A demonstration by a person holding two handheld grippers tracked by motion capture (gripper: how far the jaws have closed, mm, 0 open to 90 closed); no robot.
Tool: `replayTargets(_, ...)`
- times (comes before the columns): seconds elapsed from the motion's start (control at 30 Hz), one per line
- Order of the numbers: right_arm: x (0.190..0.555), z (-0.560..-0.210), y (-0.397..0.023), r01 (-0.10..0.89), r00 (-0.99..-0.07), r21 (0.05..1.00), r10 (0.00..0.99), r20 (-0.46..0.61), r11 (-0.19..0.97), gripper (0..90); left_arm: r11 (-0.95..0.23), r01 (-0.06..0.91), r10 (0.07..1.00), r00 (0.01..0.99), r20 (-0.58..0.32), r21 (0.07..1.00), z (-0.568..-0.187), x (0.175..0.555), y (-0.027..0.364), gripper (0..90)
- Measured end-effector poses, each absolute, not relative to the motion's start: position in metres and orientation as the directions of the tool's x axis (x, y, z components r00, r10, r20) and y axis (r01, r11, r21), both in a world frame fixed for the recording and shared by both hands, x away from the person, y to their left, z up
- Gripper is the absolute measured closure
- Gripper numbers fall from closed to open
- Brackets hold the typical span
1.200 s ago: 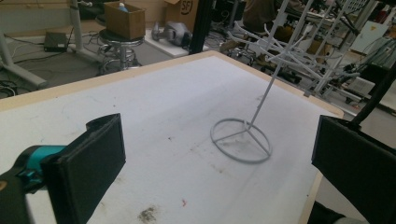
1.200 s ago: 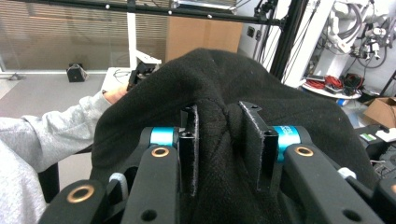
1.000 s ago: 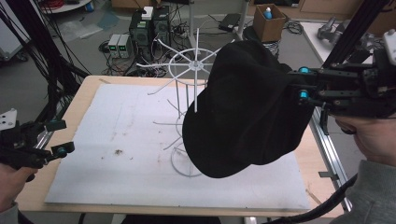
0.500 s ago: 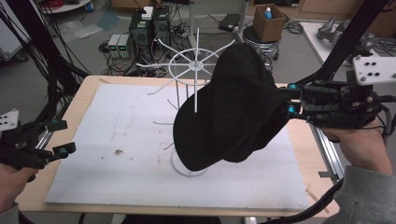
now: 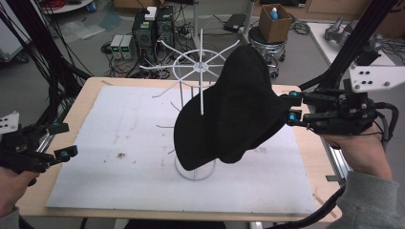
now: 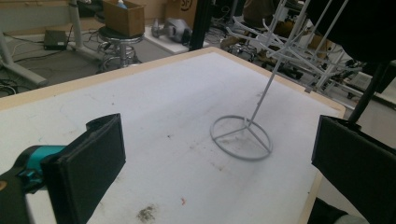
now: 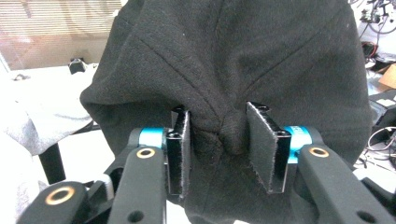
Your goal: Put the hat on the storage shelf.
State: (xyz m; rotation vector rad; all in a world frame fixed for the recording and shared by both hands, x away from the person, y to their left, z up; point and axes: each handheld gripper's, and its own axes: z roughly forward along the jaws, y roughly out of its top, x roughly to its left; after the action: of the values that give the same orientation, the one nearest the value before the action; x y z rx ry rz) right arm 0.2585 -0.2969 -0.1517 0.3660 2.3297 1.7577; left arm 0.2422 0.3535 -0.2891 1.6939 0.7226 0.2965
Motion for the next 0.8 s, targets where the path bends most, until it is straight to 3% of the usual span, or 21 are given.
replayTargets(0.4,0.262,-0.166,-0.299,0.121,-0.945,0.964,0.326,0.038,0.238,50.3,-0.100,0.302,0.606,0.774,-0.183,0.948,-0.289,0.242,0.352,3.0)
replayTargets(0.53,0.261,-0.165,-0.299,0.127,-0.943,0.962,0.329,0.042,0.240,42.7,-0.100,0.303,0.607,0.773,-0.183,0.948,-0.290,0.242,0.352,3.1)
replayTargets(0.8,0.259,-0.165,-0.298,0.145,-0.928,0.963,0.368,0.052,0.229,17.8,-0.103,0.305,0.605,0.775,-0.184,0.947,-0.290,0.242,0.351,3.1)
